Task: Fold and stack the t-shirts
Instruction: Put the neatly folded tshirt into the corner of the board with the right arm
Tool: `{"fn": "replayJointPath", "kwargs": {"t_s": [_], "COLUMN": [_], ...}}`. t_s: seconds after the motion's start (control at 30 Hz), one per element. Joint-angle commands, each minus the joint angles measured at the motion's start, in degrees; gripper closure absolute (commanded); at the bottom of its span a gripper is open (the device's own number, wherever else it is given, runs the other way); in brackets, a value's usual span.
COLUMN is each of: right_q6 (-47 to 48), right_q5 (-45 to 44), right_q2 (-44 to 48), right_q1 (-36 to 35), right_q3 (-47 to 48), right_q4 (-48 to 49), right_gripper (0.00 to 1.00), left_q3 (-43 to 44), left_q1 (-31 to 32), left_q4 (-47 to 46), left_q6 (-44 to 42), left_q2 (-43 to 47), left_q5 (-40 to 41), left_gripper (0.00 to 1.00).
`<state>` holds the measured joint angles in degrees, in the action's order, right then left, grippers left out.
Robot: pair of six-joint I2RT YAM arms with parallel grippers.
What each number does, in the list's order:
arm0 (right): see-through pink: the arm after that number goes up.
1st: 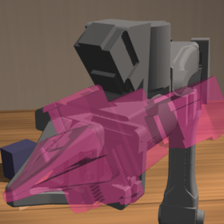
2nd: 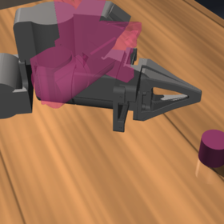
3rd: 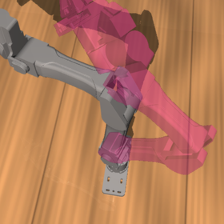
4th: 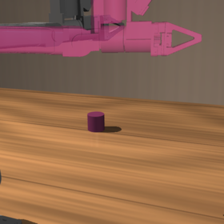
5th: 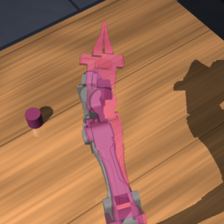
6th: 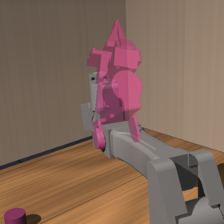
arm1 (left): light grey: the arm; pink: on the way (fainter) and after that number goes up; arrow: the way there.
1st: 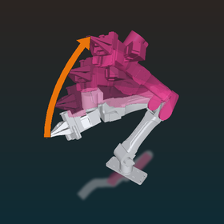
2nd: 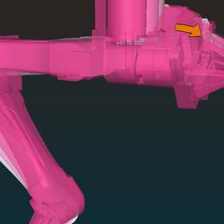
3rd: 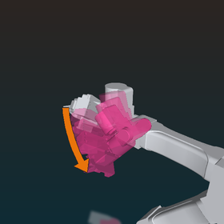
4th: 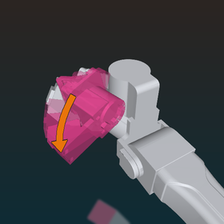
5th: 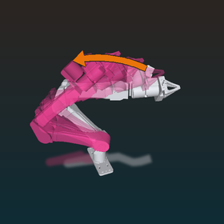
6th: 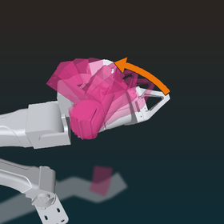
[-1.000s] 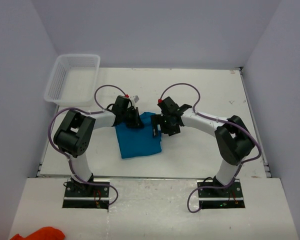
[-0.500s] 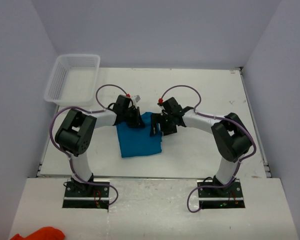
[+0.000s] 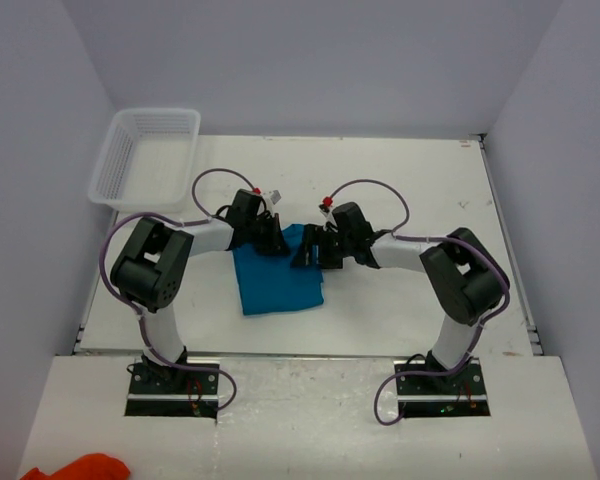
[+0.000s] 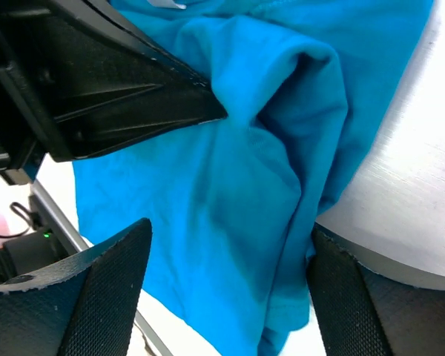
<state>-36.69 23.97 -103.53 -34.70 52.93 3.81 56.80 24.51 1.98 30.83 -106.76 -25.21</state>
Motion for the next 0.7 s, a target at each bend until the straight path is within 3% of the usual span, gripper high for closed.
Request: {"fn": "replayJointPath", "kwargs": {"t_s": [0.0,0.23,0.43,0.6,0.63,0.67], "right_q6": [-2.3,-5.1,-5.4,-5.6,-5.6,-5.5], "right_q5": [-3.5,-3.3,-3.4,-2.7,-3.0,-2.5], "right_q2": [-4.9,-3.9,-4.8,-6.6,-6.8,-7.0], "right_q1": [-0.3,-0.6,-0.9,-1.0,-0.9,-1.0], "right_q3": [-7.7,-11.4,-11.3,-10.6,-10.6,-10.6], "right_q4": [-2.0,1.5,2.2,3.0,3.0,3.6], "right_gripper": [0.20,0.38,0.64,0.63,0.66,0.77], "left_q3": [1.3,2.0,2.3,2.3,2.3,2.2], "left_q1": [0.4,0.4,0.5,0.5,0.4,0.5], "left_q4": [1.3,1.3,1.3,1.4,1.4,1.4], "left_q6": [-1.6,-1.5,-1.5,-1.7,-1.7,-1.7], "left_q2": [-1.2,-2.0,-2.0,-2.1,-2.1,-2.2], "left_q5": [0.5,0.4,0.2,0.1,0.0,0.0], "left_gripper": [1.00,1.00,1.00,1.00,1.00,1.00]}}
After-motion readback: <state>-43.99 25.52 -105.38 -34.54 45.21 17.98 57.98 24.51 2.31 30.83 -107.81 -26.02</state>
